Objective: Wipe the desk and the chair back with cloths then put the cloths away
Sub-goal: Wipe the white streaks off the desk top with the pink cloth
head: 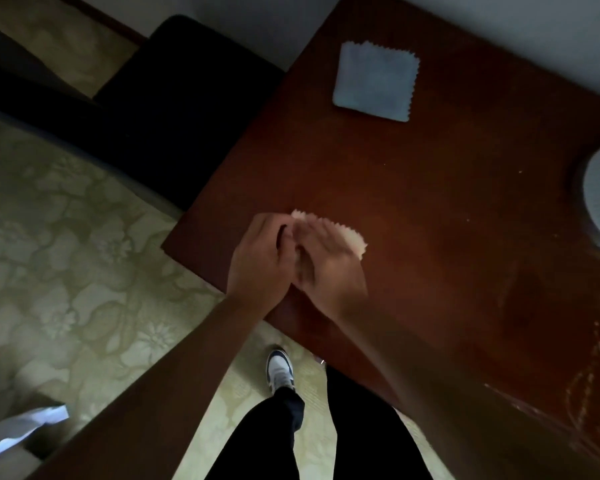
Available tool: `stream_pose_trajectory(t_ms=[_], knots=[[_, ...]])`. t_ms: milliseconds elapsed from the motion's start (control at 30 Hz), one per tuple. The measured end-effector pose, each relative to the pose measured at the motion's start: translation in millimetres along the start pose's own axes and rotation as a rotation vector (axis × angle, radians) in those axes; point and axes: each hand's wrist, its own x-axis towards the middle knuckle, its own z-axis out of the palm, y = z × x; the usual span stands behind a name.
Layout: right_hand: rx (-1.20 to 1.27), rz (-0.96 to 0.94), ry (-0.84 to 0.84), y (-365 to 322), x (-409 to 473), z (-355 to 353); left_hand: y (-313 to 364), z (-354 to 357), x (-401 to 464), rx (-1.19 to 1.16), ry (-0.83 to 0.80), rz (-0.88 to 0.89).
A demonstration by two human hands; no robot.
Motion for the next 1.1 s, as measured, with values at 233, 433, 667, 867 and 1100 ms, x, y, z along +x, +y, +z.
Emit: stream_pose_trajectory(t_ms=[233,433,667,867,1100], knots=[[-0.114,-0.117,0.089,-45,-46,28,-14,-12,-39,0.048,-0.055,0.074],[-0.198,0.047,0.169,-17,-78,10,16,9,-57,0.043,-0.158,0.235],[-0.258,0.278,0.395,55,-149,-28,57,68,-80,0.090,-0.257,0.377],[-0.334,0.440,0.516,105,-222,-77,101,131,-109,0.172,-0.281,0.457],[-0.333,0.725,0.671,148,-257,-132,115,165,-131,0.249,-0.328,0.469]])
